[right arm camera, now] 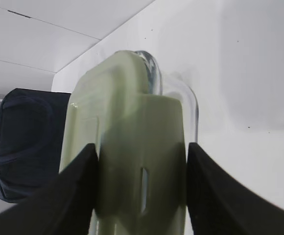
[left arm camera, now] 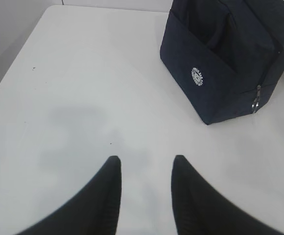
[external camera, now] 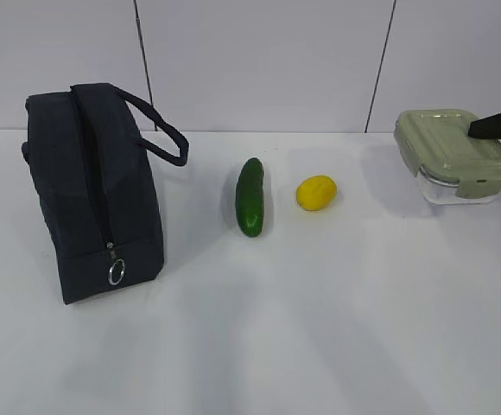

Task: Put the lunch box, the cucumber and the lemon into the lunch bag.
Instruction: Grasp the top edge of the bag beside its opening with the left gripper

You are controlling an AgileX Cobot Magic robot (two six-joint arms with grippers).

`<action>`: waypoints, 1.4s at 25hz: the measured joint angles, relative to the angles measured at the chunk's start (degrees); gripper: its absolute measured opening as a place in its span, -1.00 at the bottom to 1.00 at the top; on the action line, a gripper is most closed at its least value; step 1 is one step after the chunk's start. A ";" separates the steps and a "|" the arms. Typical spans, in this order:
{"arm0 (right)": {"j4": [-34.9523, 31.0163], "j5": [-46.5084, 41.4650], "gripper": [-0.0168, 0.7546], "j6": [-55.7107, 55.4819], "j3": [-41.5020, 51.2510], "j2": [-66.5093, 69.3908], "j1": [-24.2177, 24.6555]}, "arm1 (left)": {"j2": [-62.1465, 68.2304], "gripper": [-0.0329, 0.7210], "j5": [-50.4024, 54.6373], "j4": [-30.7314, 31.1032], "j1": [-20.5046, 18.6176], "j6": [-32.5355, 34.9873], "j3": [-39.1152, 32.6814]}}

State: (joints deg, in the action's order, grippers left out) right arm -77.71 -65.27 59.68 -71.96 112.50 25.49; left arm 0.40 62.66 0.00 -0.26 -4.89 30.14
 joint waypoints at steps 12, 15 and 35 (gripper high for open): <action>0.00 0.00 0.10 -0.12 0.00 0.00 0.00 | 8.23 0.13 -1.19 -2.75 0.00 -2.46 0.42; -0.22 -0.09 0.10 -0.22 0.00 0.00 0.00 | 14.42 0.21 -5.73 -5.71 0.00 -5.38 2.06; -1.85 -0.09 0.10 -0.35 0.00 0.00 0.00 | 63.50 0.41 -24.87 -30.51 0.00 -7.42 19.49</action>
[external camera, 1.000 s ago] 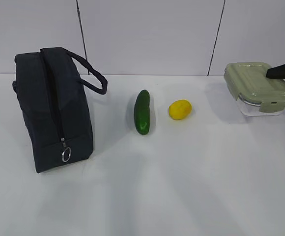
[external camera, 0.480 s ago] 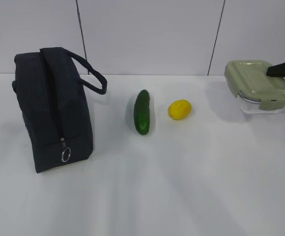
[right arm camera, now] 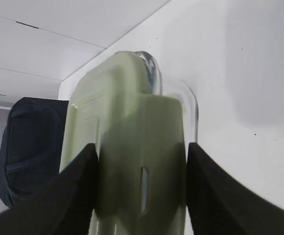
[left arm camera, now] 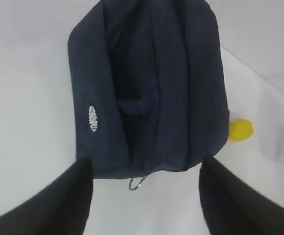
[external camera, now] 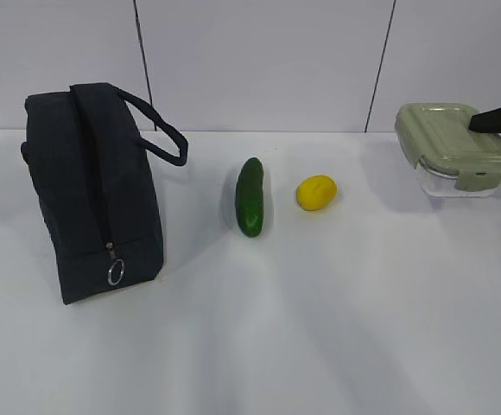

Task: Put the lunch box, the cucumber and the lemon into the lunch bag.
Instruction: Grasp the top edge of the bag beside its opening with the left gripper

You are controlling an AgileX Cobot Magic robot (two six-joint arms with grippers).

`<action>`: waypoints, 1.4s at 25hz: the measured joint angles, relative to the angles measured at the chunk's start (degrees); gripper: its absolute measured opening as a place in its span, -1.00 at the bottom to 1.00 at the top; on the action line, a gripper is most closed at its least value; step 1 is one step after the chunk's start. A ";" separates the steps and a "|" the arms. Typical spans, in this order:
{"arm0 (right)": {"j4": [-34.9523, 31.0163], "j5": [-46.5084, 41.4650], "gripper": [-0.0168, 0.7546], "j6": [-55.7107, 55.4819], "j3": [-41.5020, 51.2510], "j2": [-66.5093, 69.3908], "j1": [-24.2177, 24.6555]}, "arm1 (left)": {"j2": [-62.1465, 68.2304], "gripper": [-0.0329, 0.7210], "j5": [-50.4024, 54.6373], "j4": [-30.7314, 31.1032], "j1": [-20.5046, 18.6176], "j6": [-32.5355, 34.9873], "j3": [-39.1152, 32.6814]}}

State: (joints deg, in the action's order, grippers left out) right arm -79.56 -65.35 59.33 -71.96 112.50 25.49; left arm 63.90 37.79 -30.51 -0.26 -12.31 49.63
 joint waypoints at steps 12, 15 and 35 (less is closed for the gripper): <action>0.00 0.00 0.10 0.00 0.00 0.00 0.00 | 19.26 0.47 -4.07 -5.33 0.00 1.36 12.14; 0.00 0.00 0.10 0.00 0.00 0.00 0.00 | 22.31 0.47 -4.18 -7.35 0.00 1.71 13.89; 0.00 0.00 0.10 -0.35 0.00 0.00 0.00 | 30.52 -0.07 -13.14 -13.97 2.25 5.84 14.08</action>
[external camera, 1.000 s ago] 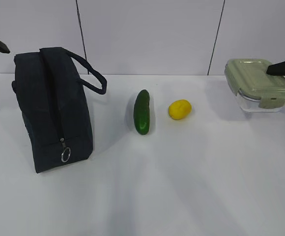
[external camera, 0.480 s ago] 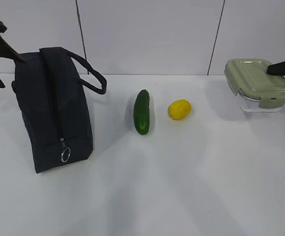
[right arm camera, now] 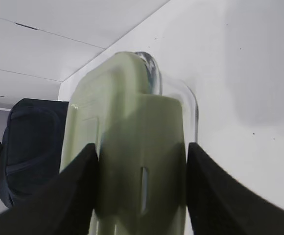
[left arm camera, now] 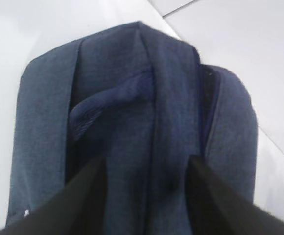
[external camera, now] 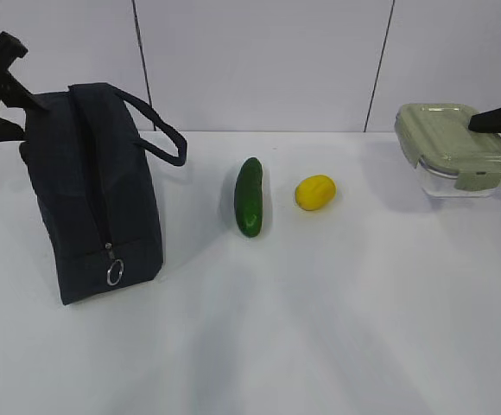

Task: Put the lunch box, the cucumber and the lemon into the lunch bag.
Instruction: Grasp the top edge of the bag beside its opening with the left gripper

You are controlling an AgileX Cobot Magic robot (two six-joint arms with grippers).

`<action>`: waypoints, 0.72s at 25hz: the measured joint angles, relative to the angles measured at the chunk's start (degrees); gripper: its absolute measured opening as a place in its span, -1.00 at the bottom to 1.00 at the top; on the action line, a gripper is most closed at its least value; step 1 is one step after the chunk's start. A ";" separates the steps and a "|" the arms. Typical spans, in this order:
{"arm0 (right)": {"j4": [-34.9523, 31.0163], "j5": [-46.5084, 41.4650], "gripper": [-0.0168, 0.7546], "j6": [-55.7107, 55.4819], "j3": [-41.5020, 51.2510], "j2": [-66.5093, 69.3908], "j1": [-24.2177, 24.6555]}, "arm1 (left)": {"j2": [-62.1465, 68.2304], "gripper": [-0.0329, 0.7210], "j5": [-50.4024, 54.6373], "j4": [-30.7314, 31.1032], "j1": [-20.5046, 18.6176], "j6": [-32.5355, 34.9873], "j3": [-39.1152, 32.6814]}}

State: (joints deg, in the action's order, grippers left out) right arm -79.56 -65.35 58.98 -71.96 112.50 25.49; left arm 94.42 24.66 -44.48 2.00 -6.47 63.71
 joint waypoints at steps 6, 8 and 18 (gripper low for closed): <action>0.00 0.00 0.10 -0.09 0.00 0.00 0.00 | 2.58 -0.29 -1.01 -0.75 1.07 0.10 0.09; 0.00 0.00 0.10 -0.09 0.00 0.00 0.00 | 3.43 -0.32 -1.14 -1.18 1.49 0.21 0.09; 0.00 0.00 0.10 -0.86 0.00 0.00 0.00 | 3.74 -0.89 1.59 -0.05 1.85 3.25 0.45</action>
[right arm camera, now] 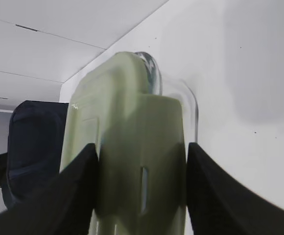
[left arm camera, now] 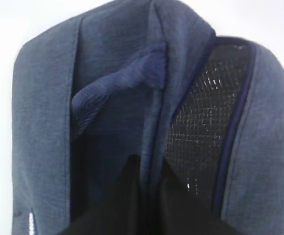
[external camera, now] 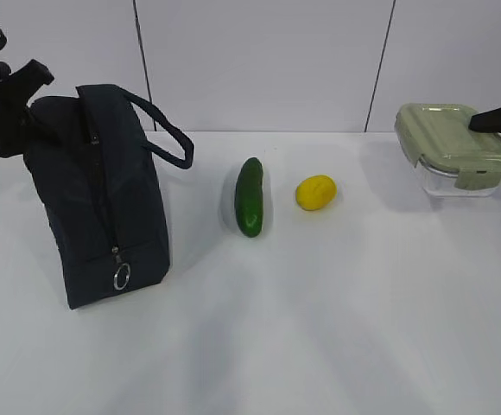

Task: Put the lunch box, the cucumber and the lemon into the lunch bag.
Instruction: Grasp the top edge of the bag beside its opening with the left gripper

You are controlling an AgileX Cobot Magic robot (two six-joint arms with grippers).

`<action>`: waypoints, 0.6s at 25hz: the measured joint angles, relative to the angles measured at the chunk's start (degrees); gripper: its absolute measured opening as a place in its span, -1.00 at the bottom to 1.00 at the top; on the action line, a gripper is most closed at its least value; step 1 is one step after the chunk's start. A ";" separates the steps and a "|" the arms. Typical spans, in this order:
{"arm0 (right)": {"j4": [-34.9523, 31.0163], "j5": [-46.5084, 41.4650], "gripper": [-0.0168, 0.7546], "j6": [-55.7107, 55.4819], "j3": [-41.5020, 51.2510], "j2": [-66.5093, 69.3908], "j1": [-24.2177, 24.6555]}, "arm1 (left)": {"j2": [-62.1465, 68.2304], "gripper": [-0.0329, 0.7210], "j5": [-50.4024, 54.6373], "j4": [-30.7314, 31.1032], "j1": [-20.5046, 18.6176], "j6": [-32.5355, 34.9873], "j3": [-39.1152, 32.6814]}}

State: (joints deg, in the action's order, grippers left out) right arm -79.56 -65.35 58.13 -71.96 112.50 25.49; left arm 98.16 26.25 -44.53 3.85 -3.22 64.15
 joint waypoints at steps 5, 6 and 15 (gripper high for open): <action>0.00 0.00 0.10 -1.55 0.00 0.00 0.00 | -0.63 -0.90 2.25 3.57 0.00 0.38 0.00; 0.00 0.00 0.10 -2.01 0.00 0.00 0.00 | -0.93 -0.90 2.65 3.89 0.00 0.47 0.00; -1.47 0.00 0.10 -3.62 0.00 -1.13 -4.98 | -2.14 -0.90 5.43 5.88 1.30 0.61 0.00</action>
State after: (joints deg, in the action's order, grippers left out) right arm -81.03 -65.35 54.51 -71.96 111.37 20.51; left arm 96.01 31.68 -38.65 5.14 -2.60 64.15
